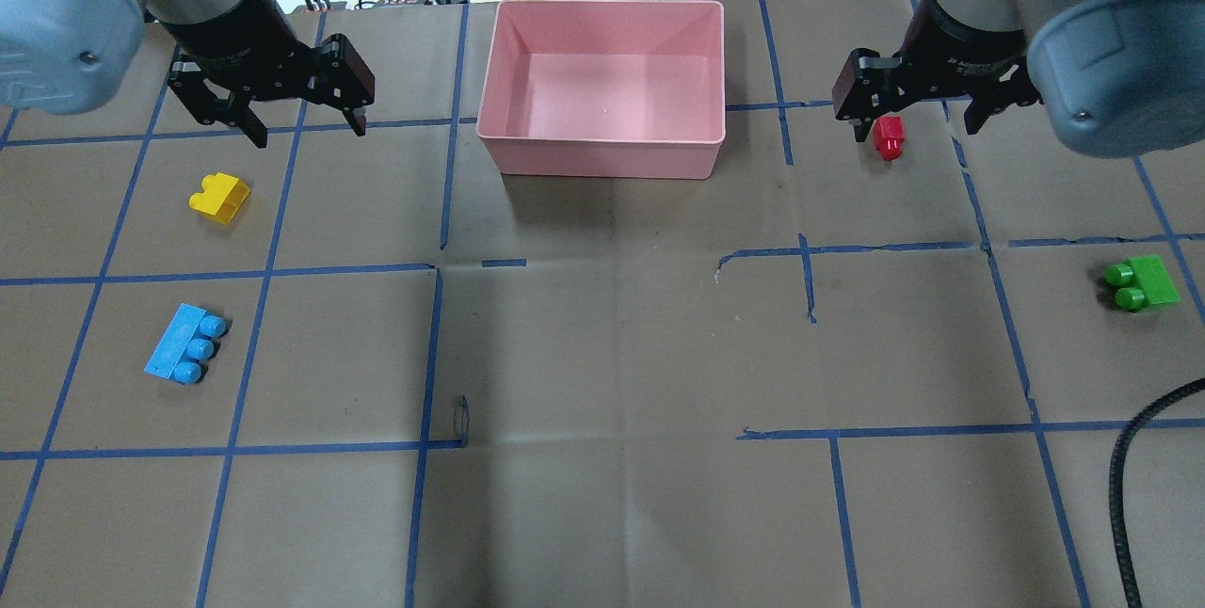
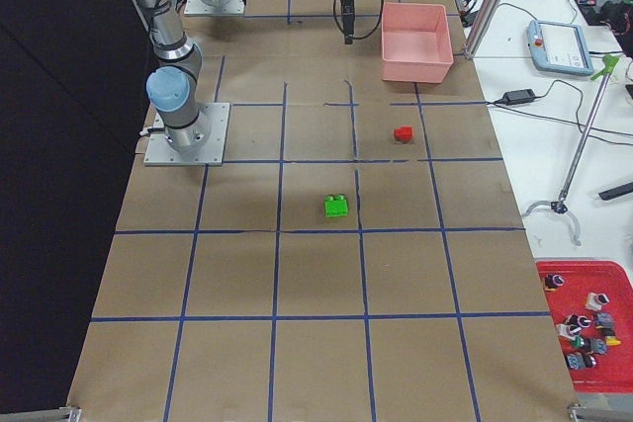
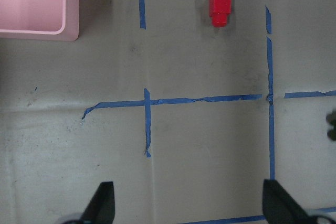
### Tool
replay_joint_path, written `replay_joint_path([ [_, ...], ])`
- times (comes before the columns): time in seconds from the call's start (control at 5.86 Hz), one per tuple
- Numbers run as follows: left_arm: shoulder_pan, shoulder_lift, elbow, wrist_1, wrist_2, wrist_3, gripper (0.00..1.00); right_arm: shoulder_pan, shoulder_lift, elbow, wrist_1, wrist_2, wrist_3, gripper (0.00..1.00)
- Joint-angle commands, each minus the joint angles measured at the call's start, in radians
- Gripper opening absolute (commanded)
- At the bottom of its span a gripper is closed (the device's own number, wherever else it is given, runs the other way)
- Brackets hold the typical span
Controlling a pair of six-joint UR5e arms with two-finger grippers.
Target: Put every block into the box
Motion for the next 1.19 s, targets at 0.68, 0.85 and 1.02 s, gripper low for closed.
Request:
replay_joint_path([
  [0.68, 0.000, 0.001, -0.005, 0.000, 0.001, 0.010, 1.00, 0.000, 0.003, 0.002, -0.002, 0.000, 0.001, 1.00],
  [0.85, 0.003, -0.001, -0.008, 0.000, 0.004, 0.011, 1.00, 0.000, 0.002, 0.002, -0.002, -0.002, 0.001, 1.00],
  [1.02, 0.020, 0.001, -0.013, -0.001, 0.010, 0.036, 1.00, 0.000, 0.002, 0.002, 0.000, -0.002, 0.001, 1.00],
])
